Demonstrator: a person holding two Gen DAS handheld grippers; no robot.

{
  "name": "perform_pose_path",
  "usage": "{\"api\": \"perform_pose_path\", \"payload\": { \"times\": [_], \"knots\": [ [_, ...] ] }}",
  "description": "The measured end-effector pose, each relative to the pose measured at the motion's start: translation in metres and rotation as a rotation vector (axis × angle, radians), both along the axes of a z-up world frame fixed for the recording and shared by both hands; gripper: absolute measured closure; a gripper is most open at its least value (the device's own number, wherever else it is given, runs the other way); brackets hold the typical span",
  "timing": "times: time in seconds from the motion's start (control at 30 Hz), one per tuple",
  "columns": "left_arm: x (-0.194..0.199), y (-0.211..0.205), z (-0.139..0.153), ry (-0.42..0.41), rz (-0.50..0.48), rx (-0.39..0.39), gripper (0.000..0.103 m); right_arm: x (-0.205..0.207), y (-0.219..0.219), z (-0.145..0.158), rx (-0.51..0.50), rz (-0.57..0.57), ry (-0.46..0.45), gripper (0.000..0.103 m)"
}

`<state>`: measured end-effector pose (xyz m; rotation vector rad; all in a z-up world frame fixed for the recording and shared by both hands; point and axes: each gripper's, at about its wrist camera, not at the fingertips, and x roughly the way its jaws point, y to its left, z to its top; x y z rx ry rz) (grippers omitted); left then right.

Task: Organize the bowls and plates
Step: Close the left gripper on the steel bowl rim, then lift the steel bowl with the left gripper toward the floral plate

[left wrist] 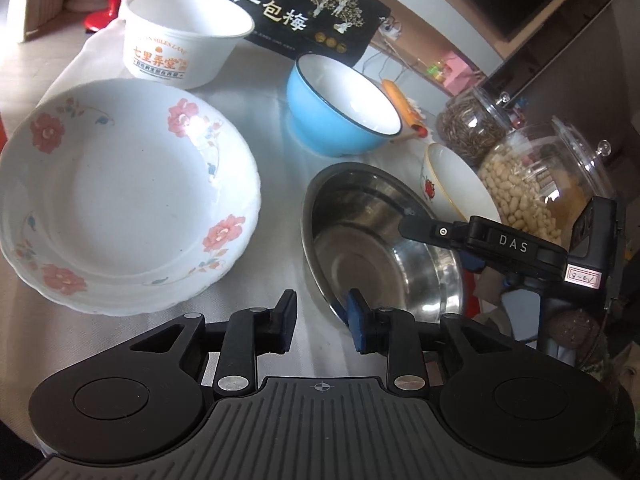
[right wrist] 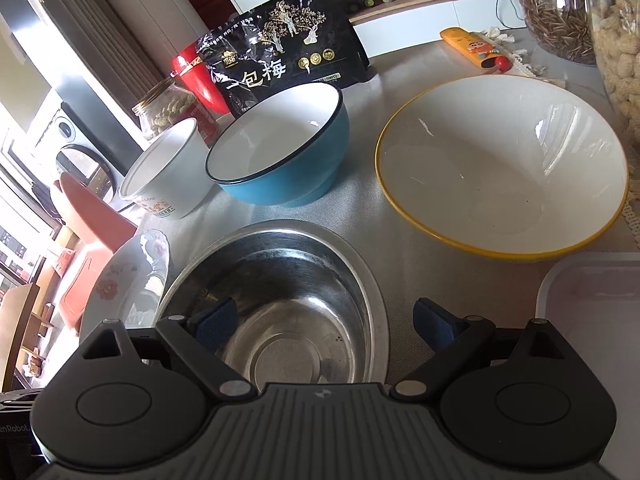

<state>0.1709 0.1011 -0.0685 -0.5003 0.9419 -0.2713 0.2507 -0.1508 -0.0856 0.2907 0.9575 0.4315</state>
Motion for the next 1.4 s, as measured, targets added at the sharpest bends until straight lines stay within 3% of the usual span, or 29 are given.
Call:
{"api": "perform_pose_path", "payload": {
  "times": [0.07, 0.23, 0.4, 0.57, 0.7, 0.8, 0.9, 1.0, 1.1, 1.2, 1.4],
  "knots": [
    [0.005, -0.005, -0.001, -0.001, -0.013, -0.025, 0.072, -0.001, 0.001, 0.001, -0.005, 0.002, -0.006, 0.007],
    [0.025, -0.019, -0.011, 0.022, -0.011, 0.043, 0.072, -0.004, 0.003, 0.001, 0.004, 0.036, 0.0, 0.012],
    [0.043, -0.03, -0.023, 0.02, -0.015, 0.086, 0.072, -0.001, 0.009, -0.006, -0.026, 0.053, 0.024, 0.037],
    [0.046, -0.038, -0.023, -0.019, -0.013, 0.18, 0.081, -0.004, 0.01, -0.008, -0.026, 0.088, 0.045, 0.042],
    [0.051, -0.042, -0.02, -0.018, -0.017, 0.156, 0.081, -0.009, 0.008, -0.005, -0.045, 0.073, 0.046, 0.042],
    [0.047, -0.037, 0.003, -0.065, -0.031, 0.131, 0.081, -0.017, 0.005, 0.01, -0.054, 0.054, 0.012, 0.042],
    [0.036, -0.016, 0.044, -0.148, -0.006, 0.1, 0.081, -0.024, 0.009, 0.045, -0.037, 0.076, -0.07, 0.04],
    [0.015, 0.011, 0.088, -0.288, 0.051, 0.129, 0.078, -0.025, 0.026, 0.083, 0.009, 0.13, -0.157, 0.038],
    [-0.004, 0.033, 0.101, -0.343, 0.119, 0.201, 0.079, -0.021, 0.055, 0.102, 0.061, 0.21, -0.189, 0.038],
    [-0.011, 0.05, 0.083, -0.28, 0.216, 0.292, 0.079, -0.018, 0.099, 0.097, 0.063, 0.294, -0.187, 0.038],
    [-0.007, 0.098, 0.032, -0.126, 0.303, 0.213, 0.079, 0.003, 0.16, 0.049, 0.036, 0.365, -0.044, 0.038]
  ]
}}
